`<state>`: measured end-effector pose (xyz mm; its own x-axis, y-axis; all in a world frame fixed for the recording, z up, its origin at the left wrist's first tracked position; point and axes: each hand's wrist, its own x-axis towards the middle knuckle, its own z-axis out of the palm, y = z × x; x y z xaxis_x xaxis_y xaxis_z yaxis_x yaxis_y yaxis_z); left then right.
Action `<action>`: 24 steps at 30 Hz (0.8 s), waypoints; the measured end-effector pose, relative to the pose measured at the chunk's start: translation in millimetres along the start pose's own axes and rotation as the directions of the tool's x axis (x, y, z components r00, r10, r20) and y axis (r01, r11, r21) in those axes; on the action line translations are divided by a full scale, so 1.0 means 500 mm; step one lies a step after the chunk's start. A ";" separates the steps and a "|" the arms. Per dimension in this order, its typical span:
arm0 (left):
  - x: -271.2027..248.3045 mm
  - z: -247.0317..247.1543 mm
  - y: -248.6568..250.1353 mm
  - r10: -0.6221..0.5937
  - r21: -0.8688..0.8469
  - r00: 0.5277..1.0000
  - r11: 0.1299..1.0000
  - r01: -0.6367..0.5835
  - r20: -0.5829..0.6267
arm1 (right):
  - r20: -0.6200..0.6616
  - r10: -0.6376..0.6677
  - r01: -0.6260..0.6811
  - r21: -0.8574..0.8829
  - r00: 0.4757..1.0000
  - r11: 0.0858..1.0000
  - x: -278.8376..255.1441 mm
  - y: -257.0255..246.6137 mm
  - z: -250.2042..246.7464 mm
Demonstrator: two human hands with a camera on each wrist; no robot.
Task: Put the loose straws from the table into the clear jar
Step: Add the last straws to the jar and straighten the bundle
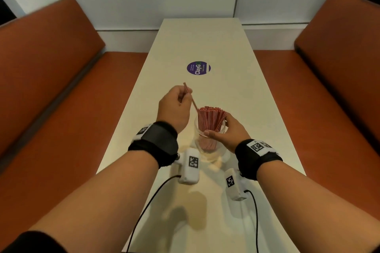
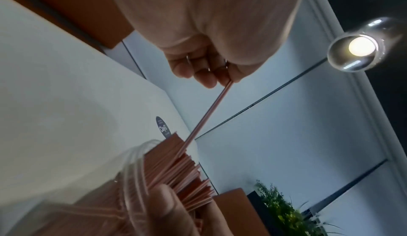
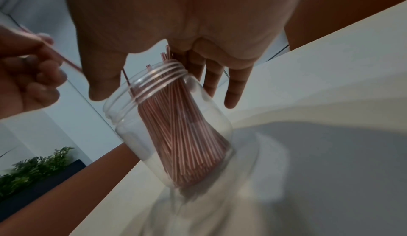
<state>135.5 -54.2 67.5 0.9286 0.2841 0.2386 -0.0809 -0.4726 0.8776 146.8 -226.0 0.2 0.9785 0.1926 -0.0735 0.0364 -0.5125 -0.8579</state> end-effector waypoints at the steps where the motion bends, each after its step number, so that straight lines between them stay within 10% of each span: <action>1: 0.007 0.011 0.003 -0.004 0.003 1.000 1.000 0.004 0.005 | -0.003 0.005 -0.005 0.000 1.000 1.000 0.001 0.001 0.000; 7: -0.006 0.065 -0.048 -0.051 0.336 0.965 0.941 -0.040 0.257 | 0.000 0.009 -0.009 0.012 1.000 1.000 -0.001 0.004 0.000; 12: -0.012 0.055 -0.078 -0.196 0.335 0.951 0.936 0.109 0.240 | 0.008 0.036 -0.036 0.004 0.999 0.999 0.014 0.005 -0.008; 16: -0.023 0.062 -0.072 -0.162 0.361 0.865 0.932 -0.024 0.476 | -0.025 0.030 -0.033 -0.119 0.999 0.992 0.058 -0.019 -0.006; 24: -0.031 0.059 -0.076 -0.162 0.408 0.815 0.908 -0.098 0.557 | 0.052 -0.200 0.206 -0.334 0.978 0.920 0.099 -0.039 0.020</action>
<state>135.0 -65.4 18.1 0.9713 -0.1562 -0.1793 -0.0168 -0.7971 0.6036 192.4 -198.1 8.0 0.9396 0.3343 0.0733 0.3027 -0.7116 -0.6340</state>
